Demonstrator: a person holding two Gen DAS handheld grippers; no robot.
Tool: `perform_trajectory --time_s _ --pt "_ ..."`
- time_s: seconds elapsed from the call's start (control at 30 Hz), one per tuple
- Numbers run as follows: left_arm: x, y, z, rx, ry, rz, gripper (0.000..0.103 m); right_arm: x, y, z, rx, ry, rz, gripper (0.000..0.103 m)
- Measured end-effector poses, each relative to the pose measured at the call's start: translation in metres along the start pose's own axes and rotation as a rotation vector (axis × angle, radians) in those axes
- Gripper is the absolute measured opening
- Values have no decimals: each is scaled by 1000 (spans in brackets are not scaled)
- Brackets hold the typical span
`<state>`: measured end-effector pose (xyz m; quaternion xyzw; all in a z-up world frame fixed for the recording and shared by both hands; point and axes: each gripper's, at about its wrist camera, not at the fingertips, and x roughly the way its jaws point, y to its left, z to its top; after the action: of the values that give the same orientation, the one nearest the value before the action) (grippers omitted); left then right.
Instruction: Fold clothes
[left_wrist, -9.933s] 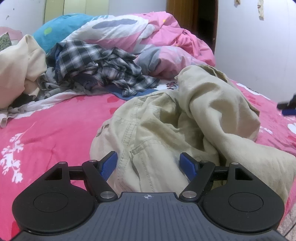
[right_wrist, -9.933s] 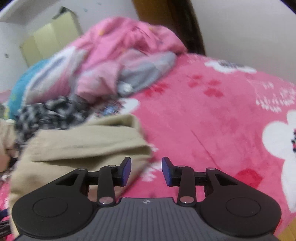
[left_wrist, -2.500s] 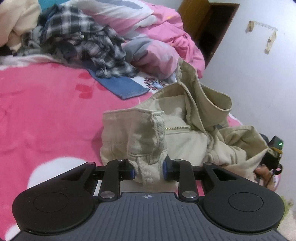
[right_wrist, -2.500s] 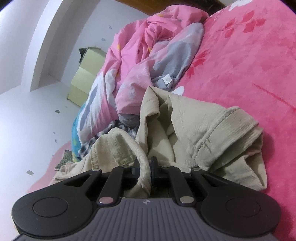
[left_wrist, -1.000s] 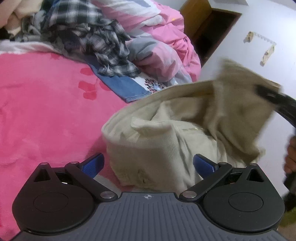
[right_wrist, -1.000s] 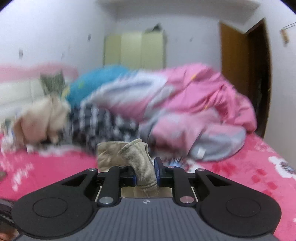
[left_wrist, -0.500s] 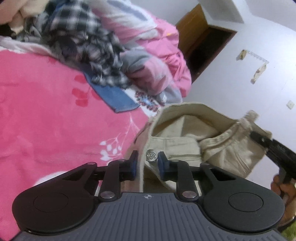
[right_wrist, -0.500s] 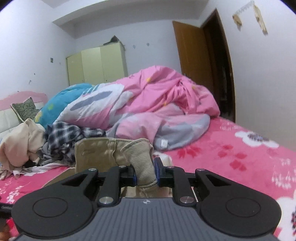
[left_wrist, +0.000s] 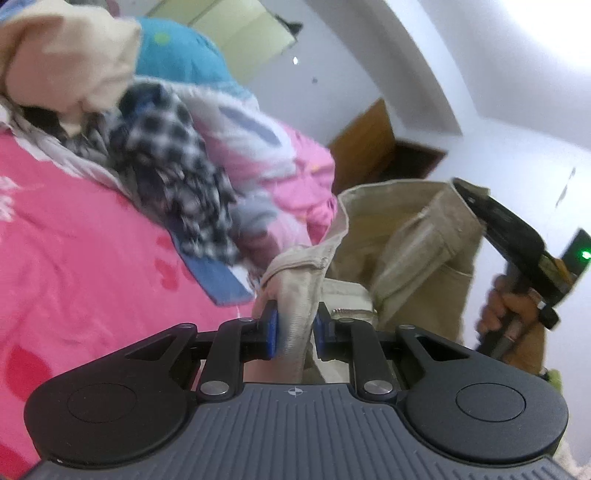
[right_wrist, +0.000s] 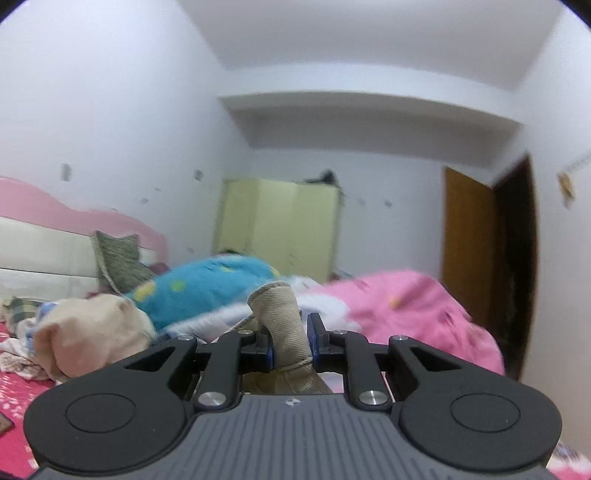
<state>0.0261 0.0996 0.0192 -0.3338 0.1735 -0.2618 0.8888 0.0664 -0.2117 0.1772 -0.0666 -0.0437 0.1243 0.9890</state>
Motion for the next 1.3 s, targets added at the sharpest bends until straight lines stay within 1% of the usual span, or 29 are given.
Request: perform_trajectory --time_s 0.1,0.23,0.3,0.33,0.37,0.43,0.57,0.67,0.77,0.87,0.93,1.0,1.03,1.07,1.1,1.17,1.2,1.23,1.3 --pt "-24 13 12 -28 -53 17 18 32 34 11 -21 -17 71 18" --pt "-47 35 22 -74 -115 63 18 75 82 16 -37 -24 162 18" --pt "-53 47 26 -92 -134 94 17 100 106 12 -31 -15 211 18" --pt "-56 53 28 -101 -143 110 16 113 119 9 -30 -4 233 18" --pt "-60 59 29 -107 -149 128 12 126 132 4 -32 10 254 18" --pt "-66 73 32 -121 -159 174 11 153 158 -9 -47 44 292 18" --pt "-66 110 32 -187 -150 246 10 201 198 -45 -51 139 362 18" --pt "-63 139 31 -241 -133 299 10 240 223 -82 -57 225 412 18" --pt "-61 156 29 -260 -131 342 10 271 249 -121 -83 302 447 18" --pt "-59 161 30 -247 -138 369 10 298 270 -158 -124 389 487 18" --pt "-58 162 30 -226 -137 394 11 315 286 -184 -164 470 507 18" --pt "-57 163 31 -205 -136 418 12 329 300 -213 -214 589 537 20" --pt "-57 163 31 -195 -135 431 19 335 306 -227 -241 658 554 25" --pt "-56 165 32 -190 -134 440 23 337 310 -236 -266 697 561 35" --pt "-57 165 32 -190 -136 446 33 333 311 -234 -290 688 554 38" --pt "-61 165 31 -190 -148 455 41 323 310 -228 -330 670 536 53" --pt "-61 161 31 -180 -152 455 45 318 306 -219 -328 658 524 57" --pt "-62 158 31 -171 -156 455 50 310 296 -208 -310 644 520 66" --pt "-63 151 32 -152 -164 454 56 282 266 -180 -251 597 519 71"
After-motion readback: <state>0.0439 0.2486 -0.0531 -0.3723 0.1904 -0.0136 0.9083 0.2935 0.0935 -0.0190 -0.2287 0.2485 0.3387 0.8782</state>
